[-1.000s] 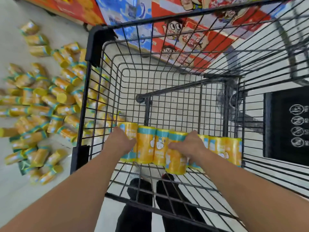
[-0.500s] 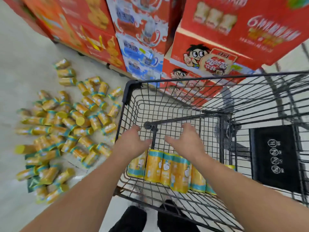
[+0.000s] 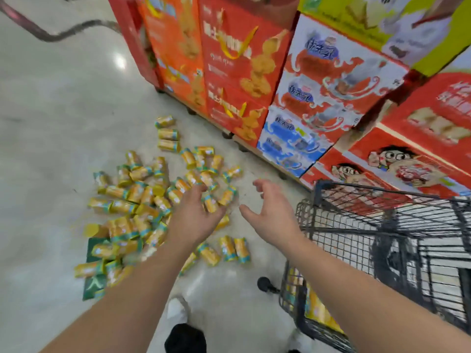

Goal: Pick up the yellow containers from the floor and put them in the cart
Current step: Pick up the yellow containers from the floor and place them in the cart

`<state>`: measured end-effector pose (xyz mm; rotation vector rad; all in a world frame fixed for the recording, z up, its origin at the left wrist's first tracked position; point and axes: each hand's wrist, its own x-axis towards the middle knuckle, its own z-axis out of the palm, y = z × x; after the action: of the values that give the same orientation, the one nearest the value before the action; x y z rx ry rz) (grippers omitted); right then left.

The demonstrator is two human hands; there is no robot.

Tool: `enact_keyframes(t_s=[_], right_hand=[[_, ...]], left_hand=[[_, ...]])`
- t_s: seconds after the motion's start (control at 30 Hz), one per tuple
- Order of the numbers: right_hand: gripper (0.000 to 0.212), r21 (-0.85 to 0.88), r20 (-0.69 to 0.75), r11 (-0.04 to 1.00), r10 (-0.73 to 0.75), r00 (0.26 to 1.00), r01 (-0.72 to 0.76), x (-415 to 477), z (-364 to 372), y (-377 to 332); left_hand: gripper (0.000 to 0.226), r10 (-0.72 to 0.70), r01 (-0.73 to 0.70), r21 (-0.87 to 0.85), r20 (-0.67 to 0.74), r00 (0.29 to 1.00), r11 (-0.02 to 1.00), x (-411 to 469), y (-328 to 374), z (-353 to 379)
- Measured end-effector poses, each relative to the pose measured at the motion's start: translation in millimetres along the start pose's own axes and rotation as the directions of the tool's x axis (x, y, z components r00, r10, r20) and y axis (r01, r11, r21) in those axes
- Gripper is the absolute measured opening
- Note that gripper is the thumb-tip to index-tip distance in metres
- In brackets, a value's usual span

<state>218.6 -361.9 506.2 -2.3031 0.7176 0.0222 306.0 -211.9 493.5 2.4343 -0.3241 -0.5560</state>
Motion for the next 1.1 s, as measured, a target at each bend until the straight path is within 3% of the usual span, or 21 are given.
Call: enact_keyframes(t_s=[0.13, 0.27, 0.43, 0.7, 0.83, 1.0, 1.1], right_hand=[[0.062, -0.061, 0.086, 0.974, 0.223, 0.971, -0.218, 15.7, 106.1, 17.6], [0.062, -0.052, 0.118, 0.878, 0.479, 0.87, -0.477, 27.0, 204.9, 85.3], [0.06, -0.108, 0.173, 0.765, 0.644, 0.745, -0.636, 42.8, 322.6, 195.8], [0.071, -0.195, 0.132, 0.713, 0.699, 0.703, -0.673, 86.3, 461.9, 363.7], [0.078, -0.187, 0.194, 0.725, 0.688, 0.699, -0.662, 106.5, 504.9, 421.8], [0.09, -0.221, 0.196, 0.724, 0.69, 0.697, -0.654, 127.9, 522.3, 462.7], [0.077, -0.228, 0.212, 0.735, 0.677, 0.705, -0.638, 143.2, 517.9, 478.8]], left_hand=[[0.068, -0.152, 0.16, -0.058, 0.126, 0.98, 0.985, 29.4, -101.8, 20.6], [0.069, -0.244, 0.282, -0.116, 0.267, 0.932, 0.952, 53.9, -191.1, 88.3], [0.066, -0.298, 0.366, -0.127, 0.374, 0.878, 0.922, 75.5, -279.6, 196.3], [0.064, -0.332, 0.455, -0.206, 0.442, 0.833, 0.866, 143.6, -364.2, 399.8], [0.057, -0.347, 0.48, -0.227, 0.448, 0.824, 0.847, 169.9, -381.8, 485.2], [0.082, -0.457, 0.547, -0.208, 0.36, 0.813, 0.811, 193.8, -392.4, 542.3], [0.083, -0.486, 0.547, -0.198, 0.284, 0.826, 0.813, 200.5, -390.7, 553.5]])
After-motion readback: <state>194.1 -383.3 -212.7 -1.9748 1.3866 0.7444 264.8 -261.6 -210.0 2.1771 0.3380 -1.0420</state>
